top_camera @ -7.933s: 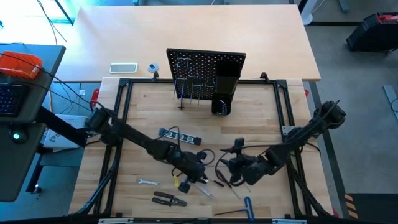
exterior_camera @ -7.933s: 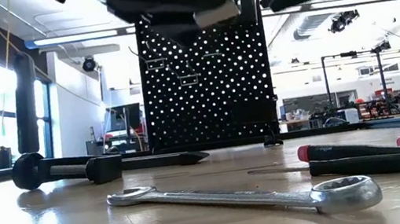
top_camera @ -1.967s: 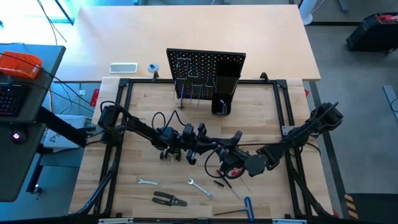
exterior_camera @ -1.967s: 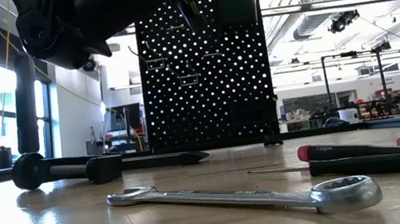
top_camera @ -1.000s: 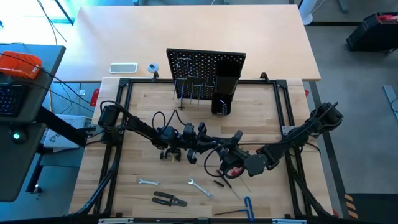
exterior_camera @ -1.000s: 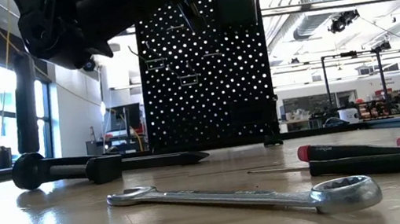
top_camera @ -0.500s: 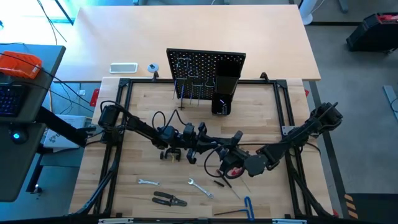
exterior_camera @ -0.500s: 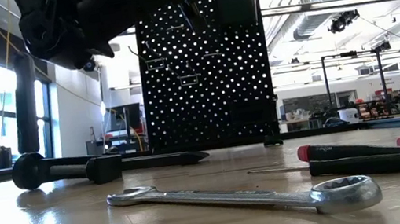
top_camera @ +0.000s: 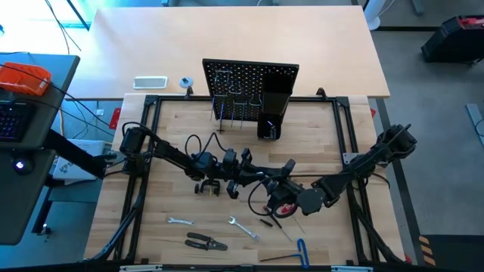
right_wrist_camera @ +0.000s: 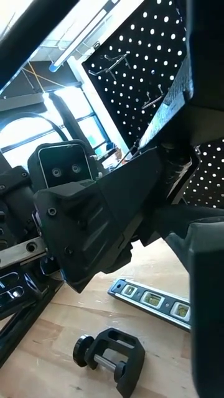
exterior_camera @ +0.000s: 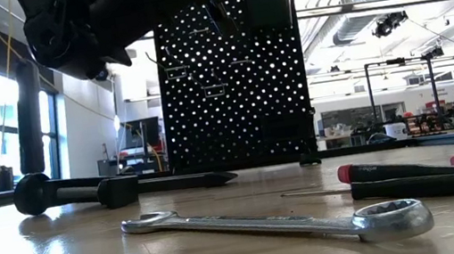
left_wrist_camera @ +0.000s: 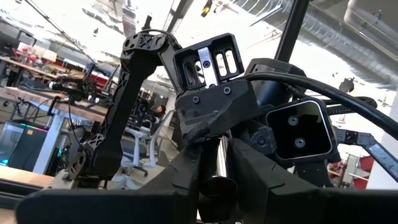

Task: Hang tools onto peg board
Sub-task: Put the socket into the bottom peg board bin

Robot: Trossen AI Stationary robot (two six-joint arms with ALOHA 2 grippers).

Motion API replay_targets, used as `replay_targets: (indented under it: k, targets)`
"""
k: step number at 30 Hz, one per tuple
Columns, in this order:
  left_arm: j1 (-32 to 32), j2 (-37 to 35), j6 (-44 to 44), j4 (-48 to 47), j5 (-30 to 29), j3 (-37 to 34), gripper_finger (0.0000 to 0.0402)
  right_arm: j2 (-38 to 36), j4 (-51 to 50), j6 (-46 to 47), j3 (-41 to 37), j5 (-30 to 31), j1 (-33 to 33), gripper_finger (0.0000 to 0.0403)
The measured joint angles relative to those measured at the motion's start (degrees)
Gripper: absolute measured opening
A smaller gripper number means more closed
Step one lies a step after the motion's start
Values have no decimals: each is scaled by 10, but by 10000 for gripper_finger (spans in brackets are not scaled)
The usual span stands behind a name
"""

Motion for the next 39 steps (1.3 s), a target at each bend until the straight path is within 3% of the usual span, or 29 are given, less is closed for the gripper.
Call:
replay_targets:
  k: [16, 39]
  targets:
    - [-1, 0, -5, 5, 5, -1, 127, -2, 1, -9, 0, 34, 9, 119]
    - [6, 0, -5, 7, 9, -1, 129, -2, 0, -14, 0, 89, 31, 119]
